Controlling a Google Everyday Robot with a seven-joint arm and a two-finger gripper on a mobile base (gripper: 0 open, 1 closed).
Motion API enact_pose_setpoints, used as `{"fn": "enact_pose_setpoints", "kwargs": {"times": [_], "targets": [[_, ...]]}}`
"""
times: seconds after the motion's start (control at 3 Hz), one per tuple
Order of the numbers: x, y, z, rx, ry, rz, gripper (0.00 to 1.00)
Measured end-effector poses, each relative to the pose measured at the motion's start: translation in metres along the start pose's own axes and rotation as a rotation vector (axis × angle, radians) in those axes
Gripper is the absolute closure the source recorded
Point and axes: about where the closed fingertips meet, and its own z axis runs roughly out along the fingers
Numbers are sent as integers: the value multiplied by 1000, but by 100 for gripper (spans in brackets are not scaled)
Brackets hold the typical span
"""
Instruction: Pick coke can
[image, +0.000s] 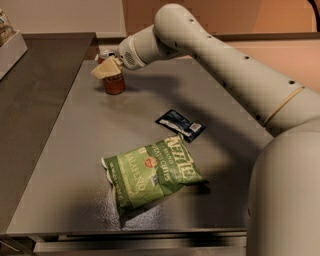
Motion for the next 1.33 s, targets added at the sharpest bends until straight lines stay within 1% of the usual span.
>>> {"fn": "enact_pose_setpoints", "kwargs": {"times": [0.33, 0.67, 1.0, 1.33], "targets": [[-3, 0, -4, 9, -11, 1, 63], [-5, -1, -8, 17, -20, 1, 99], [-18, 3, -20, 20, -40, -13, 100], [-66, 16, -66, 27, -113, -65, 100]]}}
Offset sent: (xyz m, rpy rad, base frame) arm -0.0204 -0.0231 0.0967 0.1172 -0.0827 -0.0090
